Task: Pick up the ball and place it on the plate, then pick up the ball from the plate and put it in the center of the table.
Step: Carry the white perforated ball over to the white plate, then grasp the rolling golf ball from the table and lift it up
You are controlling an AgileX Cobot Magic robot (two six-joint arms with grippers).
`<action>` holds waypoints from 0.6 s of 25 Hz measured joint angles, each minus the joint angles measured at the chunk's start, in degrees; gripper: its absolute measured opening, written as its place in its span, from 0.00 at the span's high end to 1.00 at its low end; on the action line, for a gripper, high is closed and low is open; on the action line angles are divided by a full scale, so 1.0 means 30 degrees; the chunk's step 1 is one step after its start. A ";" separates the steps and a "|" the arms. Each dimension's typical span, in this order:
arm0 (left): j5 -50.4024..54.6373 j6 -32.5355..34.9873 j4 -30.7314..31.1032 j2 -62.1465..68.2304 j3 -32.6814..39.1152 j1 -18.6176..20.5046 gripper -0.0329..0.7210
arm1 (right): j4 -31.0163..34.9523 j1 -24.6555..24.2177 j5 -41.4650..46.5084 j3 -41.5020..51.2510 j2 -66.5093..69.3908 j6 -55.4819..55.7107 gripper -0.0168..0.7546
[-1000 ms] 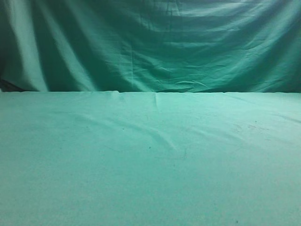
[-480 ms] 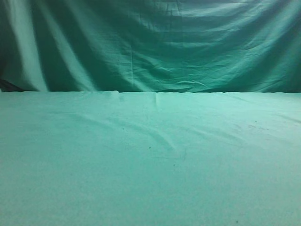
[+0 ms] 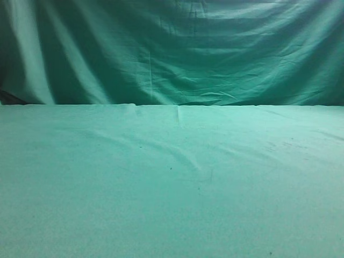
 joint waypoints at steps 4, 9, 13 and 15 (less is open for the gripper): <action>-0.0316 0.0000 -0.0389 0.0067 0.0000 0.0000 0.49 | 0.0000 0.0000 0.0000 0.0000 0.0000 0.0000 0.91; 0.0111 0.0637 -0.3850 0.0083 -0.1147 0.0000 0.10 | 0.0116 0.0000 0.0000 0.0000 0.0000 0.0000 0.91; 0.2035 0.3057 -0.7360 -0.0099 -0.3174 0.0000 0.10 | 0.0113 0.0000 0.0000 0.0000 0.0000 0.0000 0.91; 0.2942 0.4230 -0.8873 -0.0393 -0.4048 0.0000 0.26 | 0.0113 0.0000 0.0000 0.0000 0.0000 0.0000 0.91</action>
